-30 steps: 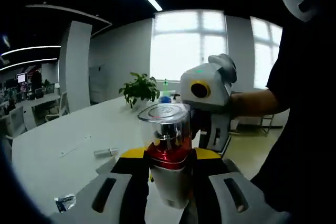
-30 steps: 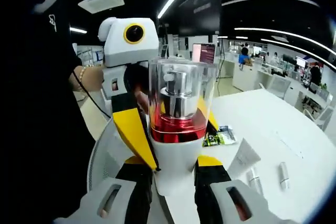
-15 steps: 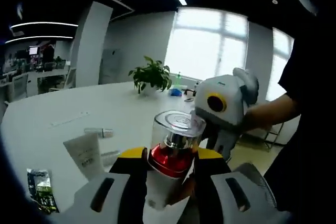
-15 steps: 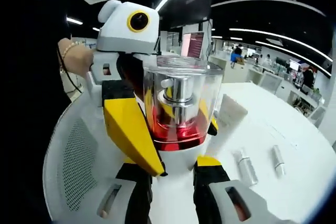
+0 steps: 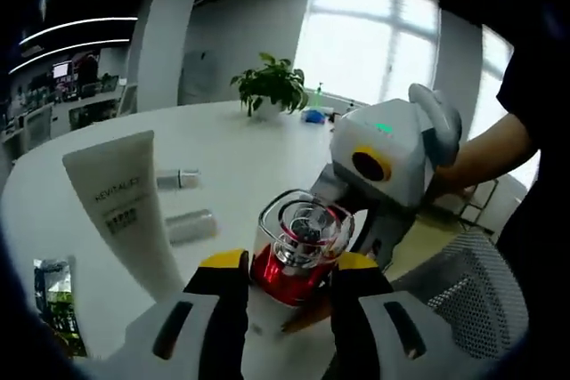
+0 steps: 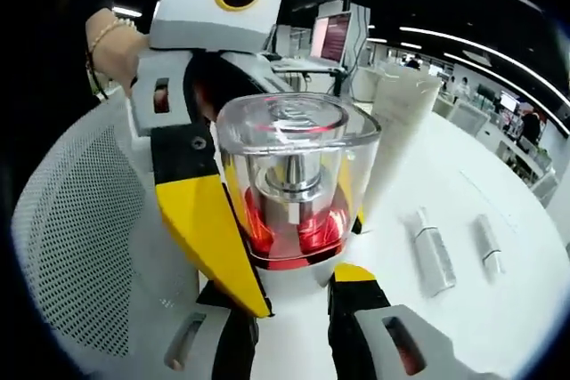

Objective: Arrange the skincare products in the storage area until every visible bottle or jar stands upright without overlapping.

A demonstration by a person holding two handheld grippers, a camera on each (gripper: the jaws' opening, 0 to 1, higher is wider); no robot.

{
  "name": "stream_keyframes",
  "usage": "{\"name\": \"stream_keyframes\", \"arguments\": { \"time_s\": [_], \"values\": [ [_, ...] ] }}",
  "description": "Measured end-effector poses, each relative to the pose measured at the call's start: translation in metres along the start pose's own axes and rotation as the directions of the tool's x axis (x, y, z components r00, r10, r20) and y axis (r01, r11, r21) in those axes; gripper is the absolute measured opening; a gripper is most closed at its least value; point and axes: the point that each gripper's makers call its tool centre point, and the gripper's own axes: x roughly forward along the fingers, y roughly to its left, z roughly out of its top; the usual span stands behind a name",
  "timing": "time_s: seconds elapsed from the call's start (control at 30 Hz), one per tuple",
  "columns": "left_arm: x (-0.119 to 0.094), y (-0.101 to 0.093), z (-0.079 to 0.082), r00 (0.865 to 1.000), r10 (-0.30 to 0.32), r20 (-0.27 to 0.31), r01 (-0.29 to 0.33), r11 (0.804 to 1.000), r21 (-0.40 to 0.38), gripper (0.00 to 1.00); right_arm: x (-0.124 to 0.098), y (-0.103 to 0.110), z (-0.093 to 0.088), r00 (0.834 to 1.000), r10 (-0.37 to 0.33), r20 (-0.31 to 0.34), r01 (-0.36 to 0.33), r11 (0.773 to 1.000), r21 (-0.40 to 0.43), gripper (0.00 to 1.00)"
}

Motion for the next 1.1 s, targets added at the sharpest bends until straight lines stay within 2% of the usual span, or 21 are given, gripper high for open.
{"name": "stream_keyframes", "arguments": {
  "time_s": [0.07,0.13,0.3,0.37,0.63,0.73,0.77,0.83,1.1],
  "values": [
    [0.003,0.004,0.003,1.0,-0.008,-0.005,0.008,1.0,-0.005,0.29,0.001,-0.007,0.003,1.0,-0.006,0.023,0.006,1.0,-0.001,0.21],
    [0.007,0.007,0.006,1.0,-0.01,-0.007,0.011,0.999,0.03,0.29,0.002,-0.013,0.003,0.999,-0.016,0.029,0.017,1.0,-0.015,0.21],
    [0.013,0.018,0.011,1.0,-0.01,-0.002,0.011,1.0,0.025,0.3,0.006,-0.028,0.005,0.998,-0.017,0.055,0.018,1.0,-0.021,0.21],
    [0.012,0.024,0.011,1.0,-0.005,-0.001,0.005,1.0,0.01,0.3,0.008,-0.028,0.007,0.998,-0.004,0.066,0.006,0.999,-0.034,0.21],
    [0.0,0.023,0.011,0.999,0.022,0.027,-0.021,1.0,-0.017,0.32,0.01,-0.035,0.01,0.996,0.005,0.087,0.0,0.999,-0.05,0.21],
    [-0.008,0.026,0.0,0.998,0.059,-0.011,-0.059,0.998,-0.006,0.34,0.012,-0.043,0.012,0.996,-0.001,0.091,0.006,0.998,-0.056,0.21],
    [-0.011,0.024,-0.002,0.999,0.049,-0.015,-0.049,0.999,-0.006,0.32,0.012,-0.047,0.013,0.996,-0.007,0.091,0.012,0.998,-0.055,0.21],
    [-0.019,0.022,-0.011,0.998,0.054,-0.029,-0.054,0.998,-0.018,0.29,0.014,-0.054,0.013,0.995,-0.015,0.094,0.02,0.999,-0.048,0.21],
    [-0.05,0.021,-0.036,0.993,0.1,-0.057,-0.105,0.99,-0.094,0.34,0.021,-0.072,0.02,0.995,-0.002,0.104,0.009,0.998,-0.065,0.21]
  ]
}}
